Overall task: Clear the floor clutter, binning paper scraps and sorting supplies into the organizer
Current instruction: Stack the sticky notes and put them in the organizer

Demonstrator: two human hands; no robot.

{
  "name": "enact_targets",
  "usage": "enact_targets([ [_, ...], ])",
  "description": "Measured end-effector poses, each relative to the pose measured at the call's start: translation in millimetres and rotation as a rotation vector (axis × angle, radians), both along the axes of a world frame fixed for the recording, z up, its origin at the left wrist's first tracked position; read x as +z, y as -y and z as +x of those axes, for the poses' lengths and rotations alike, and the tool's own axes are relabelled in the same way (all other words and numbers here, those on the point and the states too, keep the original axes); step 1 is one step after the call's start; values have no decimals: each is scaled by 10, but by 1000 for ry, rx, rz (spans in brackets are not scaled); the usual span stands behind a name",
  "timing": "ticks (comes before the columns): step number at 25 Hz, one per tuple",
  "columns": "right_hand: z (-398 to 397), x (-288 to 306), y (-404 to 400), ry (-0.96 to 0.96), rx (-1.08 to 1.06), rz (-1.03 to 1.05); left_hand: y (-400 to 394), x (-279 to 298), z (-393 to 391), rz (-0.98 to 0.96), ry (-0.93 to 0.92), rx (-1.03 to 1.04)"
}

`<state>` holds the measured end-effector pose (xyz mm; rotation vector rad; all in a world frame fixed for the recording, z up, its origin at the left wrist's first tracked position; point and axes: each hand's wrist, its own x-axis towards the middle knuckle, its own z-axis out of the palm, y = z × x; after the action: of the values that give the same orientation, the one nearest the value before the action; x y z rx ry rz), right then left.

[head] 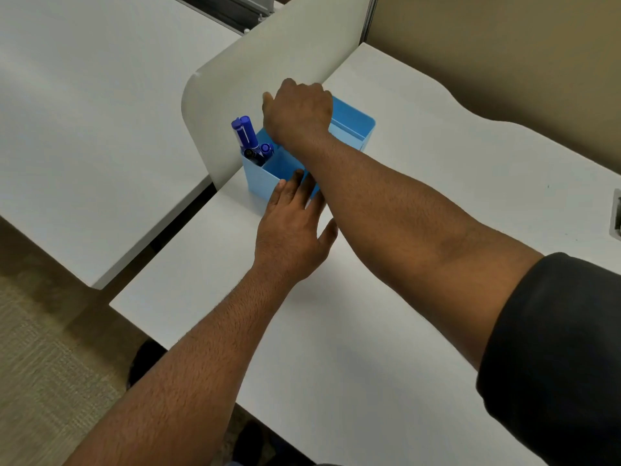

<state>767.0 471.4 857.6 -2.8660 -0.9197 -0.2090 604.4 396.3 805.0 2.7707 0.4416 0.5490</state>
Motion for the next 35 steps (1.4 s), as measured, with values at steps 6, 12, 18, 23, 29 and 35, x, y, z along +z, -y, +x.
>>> enact_targets([
  [6,-191,-53,374,-2,92,89,-37,44,-21,65,-107,-17],
  [12,-509,48,1084,-4,58,235,-165,178,-120,104,-203,-85],
  [18,-1403,79,1863,-43,-145,261,-132,262,-693,37,-214,-184],
  [23,-2567,33,2478,-31,-297,233,26,308,-1510,67,-269,-288],
  [29,-3912,12,3089,-57,-490,204,402,433,-2414,56,-238,-476],
  [35,-5042,-2,3890,-57,-684,207,1115,480,-3111,38,-215,-707],
])
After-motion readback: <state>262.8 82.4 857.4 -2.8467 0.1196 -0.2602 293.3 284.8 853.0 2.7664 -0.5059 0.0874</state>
